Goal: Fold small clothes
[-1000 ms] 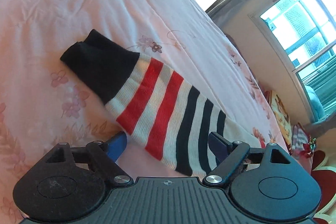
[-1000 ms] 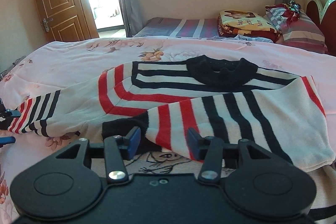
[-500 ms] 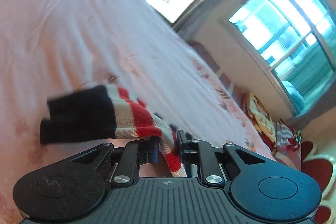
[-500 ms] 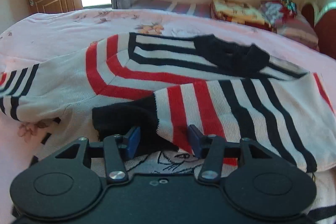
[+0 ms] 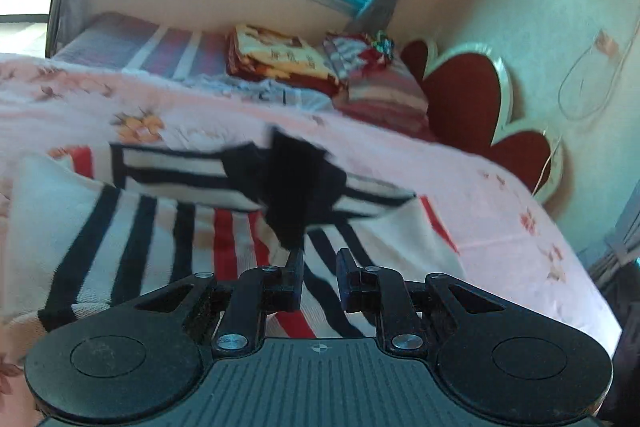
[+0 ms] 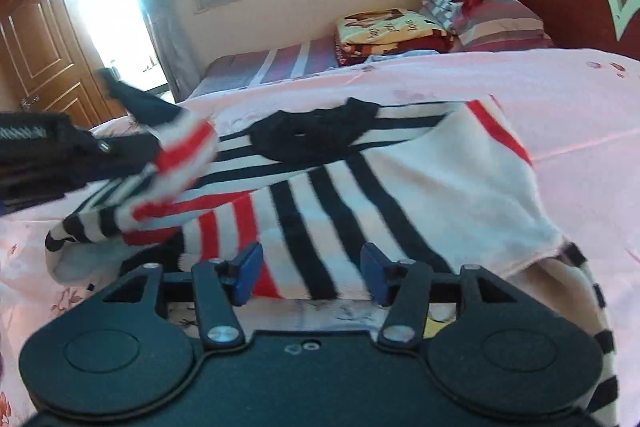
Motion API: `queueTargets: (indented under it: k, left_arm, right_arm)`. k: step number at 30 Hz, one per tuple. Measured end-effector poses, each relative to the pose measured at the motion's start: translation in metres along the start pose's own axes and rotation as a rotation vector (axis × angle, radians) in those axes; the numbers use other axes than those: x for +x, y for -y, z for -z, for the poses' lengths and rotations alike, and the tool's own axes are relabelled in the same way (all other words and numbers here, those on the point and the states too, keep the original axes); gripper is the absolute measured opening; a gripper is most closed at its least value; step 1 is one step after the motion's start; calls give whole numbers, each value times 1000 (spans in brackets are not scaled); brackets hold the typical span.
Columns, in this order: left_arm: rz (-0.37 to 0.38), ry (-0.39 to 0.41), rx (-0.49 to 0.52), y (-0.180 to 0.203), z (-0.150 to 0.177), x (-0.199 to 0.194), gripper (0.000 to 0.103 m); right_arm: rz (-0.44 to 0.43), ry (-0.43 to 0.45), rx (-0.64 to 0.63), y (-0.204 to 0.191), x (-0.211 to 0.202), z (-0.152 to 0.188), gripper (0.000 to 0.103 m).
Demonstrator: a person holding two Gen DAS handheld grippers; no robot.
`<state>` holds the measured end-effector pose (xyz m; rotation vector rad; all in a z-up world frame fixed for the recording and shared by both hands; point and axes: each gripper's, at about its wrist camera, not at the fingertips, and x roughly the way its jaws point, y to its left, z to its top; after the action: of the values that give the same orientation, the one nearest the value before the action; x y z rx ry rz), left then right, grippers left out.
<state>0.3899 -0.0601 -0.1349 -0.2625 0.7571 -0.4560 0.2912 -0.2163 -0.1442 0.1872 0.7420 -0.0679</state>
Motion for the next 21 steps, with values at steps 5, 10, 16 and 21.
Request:
queueTargets:
  k: [5, 10, 16, 21]
  left_arm:
    - [-23, -57, -24, 21, 12, 1, 18]
    - [-184, 86, -50, -9, 14, -50, 85]
    - [-393, 114, -134, -78, 15, -75, 85]
    - [-454, 99, -246, -122, 25, -66, 85]
  right_arm:
    - [-18, -19, 87, 36, -6, 1, 54]
    - [-122, -36, 151, 39, 7, -10, 58]
    - [-196, -110, 272, 28, 61, -25, 56]
    - [-127, -57, 324, 23, 86, -36, 50]
